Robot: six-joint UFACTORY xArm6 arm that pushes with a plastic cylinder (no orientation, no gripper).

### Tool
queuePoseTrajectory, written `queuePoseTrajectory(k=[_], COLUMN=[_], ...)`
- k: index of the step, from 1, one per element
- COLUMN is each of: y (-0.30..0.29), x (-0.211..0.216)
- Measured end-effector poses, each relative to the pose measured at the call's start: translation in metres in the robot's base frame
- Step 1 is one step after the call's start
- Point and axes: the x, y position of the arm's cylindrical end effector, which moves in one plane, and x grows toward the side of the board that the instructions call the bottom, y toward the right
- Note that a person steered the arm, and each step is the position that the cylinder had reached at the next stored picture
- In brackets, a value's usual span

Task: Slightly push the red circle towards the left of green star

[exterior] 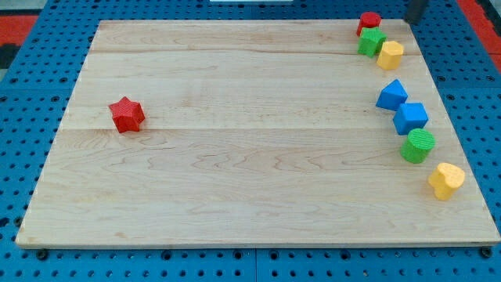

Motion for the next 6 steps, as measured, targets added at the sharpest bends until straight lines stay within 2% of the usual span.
queuePoseTrajectory(k=[3,6], y=[-0.225,-0.237], x=[0.021,0.024])
